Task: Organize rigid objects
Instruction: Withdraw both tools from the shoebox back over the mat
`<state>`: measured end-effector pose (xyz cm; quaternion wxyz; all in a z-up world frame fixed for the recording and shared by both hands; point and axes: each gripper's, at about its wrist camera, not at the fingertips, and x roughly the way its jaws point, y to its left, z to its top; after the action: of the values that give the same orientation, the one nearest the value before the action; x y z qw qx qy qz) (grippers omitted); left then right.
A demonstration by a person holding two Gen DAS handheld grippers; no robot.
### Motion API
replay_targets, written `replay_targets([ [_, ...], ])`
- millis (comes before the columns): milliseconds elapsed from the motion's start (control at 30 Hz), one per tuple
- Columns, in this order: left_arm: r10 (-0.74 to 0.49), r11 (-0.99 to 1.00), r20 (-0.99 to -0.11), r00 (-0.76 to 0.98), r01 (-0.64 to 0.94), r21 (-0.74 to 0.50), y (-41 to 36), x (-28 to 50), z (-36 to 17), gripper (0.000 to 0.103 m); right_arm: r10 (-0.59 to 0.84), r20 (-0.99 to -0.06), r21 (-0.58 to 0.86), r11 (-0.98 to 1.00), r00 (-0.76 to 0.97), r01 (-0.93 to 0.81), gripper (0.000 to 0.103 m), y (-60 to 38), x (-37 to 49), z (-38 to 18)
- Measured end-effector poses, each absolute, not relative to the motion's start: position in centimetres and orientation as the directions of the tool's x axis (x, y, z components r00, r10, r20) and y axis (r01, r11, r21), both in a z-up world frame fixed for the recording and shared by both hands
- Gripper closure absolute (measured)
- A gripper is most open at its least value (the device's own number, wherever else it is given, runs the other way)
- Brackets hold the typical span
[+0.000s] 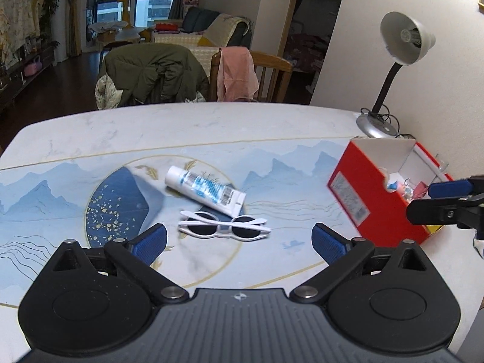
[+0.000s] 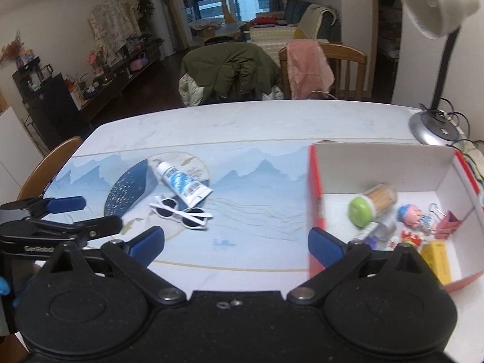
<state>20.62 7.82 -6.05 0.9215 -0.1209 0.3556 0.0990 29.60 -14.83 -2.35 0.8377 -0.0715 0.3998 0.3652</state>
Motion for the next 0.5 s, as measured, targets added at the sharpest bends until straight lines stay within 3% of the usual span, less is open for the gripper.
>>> replay_targets([
  [500, 0.064, 0.961, -0.724, 0.687, -0.238, -0.141, 12.6, 23.6, -11.8, 0.001, 0.520, -0.781, 0.109, 0.659, 0.346, -0.745, 0.008, -6.9, 32.2, -4.6],
])
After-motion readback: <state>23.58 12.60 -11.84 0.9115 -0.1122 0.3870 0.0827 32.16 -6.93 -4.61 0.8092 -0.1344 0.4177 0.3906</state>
